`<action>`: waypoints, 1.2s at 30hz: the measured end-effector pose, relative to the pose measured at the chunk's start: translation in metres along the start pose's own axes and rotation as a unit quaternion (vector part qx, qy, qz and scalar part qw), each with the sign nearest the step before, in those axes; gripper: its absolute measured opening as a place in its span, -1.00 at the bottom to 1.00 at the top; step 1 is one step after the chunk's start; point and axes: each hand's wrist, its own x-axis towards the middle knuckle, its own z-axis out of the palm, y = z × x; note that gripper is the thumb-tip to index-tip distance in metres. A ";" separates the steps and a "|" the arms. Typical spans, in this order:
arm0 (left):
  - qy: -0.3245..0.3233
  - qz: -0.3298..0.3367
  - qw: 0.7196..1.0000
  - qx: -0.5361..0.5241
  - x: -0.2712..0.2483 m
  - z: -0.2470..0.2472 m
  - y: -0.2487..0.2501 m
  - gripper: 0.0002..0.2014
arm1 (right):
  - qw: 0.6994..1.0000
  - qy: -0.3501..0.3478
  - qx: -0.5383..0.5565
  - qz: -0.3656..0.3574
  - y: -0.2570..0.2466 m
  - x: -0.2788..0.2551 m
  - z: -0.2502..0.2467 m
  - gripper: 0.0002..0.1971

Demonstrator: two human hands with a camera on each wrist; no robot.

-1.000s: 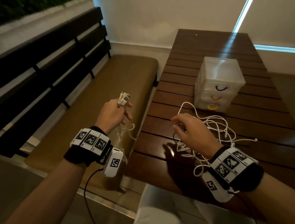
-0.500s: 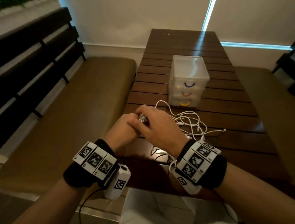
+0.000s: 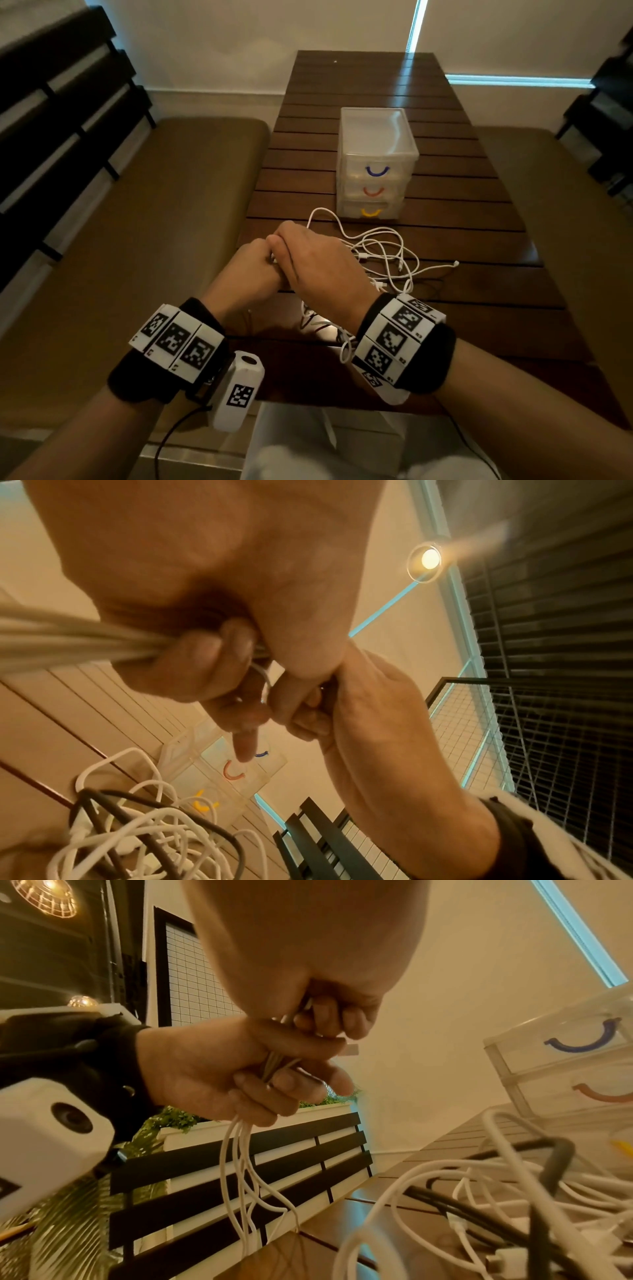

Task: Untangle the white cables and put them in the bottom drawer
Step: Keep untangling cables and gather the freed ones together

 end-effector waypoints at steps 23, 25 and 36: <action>0.059 0.068 0.990 0.106 -0.006 0.002 0.002 -0.67 | 0.983 0.065 -0.171 -0.003 0.012 0.001 0.010 -0.63; 0.039 0.062 0.988 0.134 -0.004 0.001 0.004 -0.68 | 0.981 0.070 -0.181 -0.021 0.014 0.002 0.009 -0.62; 0.007 -0.018 0.973 0.229 0.006 0.018 0.006 -0.87 | 0.989 -0.139 -0.052 0.022 0.023 0.012 -0.011 -0.61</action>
